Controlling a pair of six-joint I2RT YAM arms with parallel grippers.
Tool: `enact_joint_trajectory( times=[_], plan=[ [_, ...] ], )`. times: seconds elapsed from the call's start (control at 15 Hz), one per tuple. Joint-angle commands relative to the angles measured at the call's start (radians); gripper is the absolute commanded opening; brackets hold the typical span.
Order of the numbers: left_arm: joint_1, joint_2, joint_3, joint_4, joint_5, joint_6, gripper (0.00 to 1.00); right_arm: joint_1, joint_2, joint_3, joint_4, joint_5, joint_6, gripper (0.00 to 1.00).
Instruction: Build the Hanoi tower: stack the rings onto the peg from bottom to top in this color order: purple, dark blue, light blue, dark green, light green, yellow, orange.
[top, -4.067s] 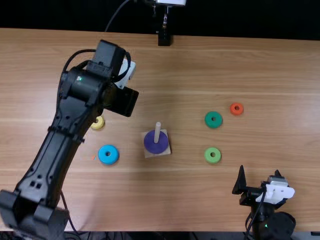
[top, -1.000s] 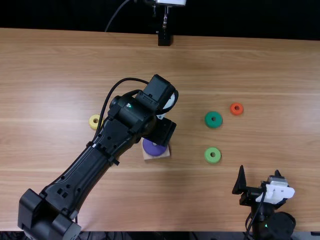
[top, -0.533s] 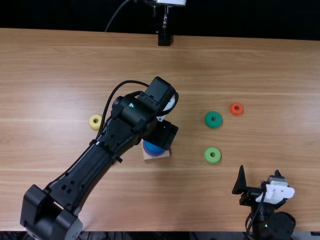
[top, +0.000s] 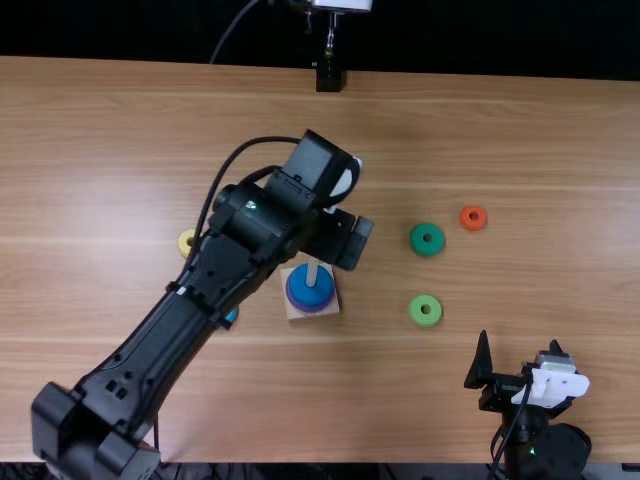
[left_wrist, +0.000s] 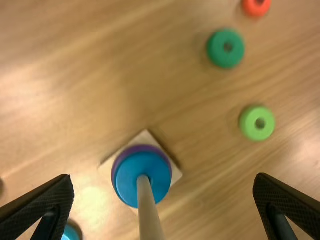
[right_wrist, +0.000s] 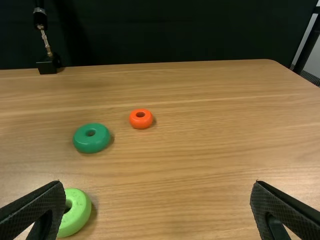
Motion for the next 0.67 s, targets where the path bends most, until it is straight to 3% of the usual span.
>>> enact_joint_trajectory(
  times=[0.0, 0.13, 0.27, 0.4, 0.6],
  plan=[
    [0.066, -0.101, 0.067, 0.01, -0.004, -0.001, 1.0, -0.007, -0.013, -0.071, -0.067, 0.009, -0.005, 1.0],
    [0.131, -0.165, 0.076, 0.008, -0.015, -0.001, 1.0, -0.007, -0.013, -0.071, -0.065, 0.009, -0.005, 1.0],
    [0.24, -0.256, 0.058, -0.014, -0.015, -0.007, 1.0, -0.007, -0.013, -0.071, -0.067, 0.009, -0.005, 1.0],
    [0.332, -0.357, -0.134, -0.017, -0.017, -0.009, 1.0, -0.007, -0.013, -0.071, -0.067, 0.009, -0.005, 1.0],
    [0.386, -0.515, -0.453, 0.051, -0.019, -0.01, 1.0, -0.007, -0.013, -0.071, -0.067, 0.009, -0.005, 1.0]
  ],
)
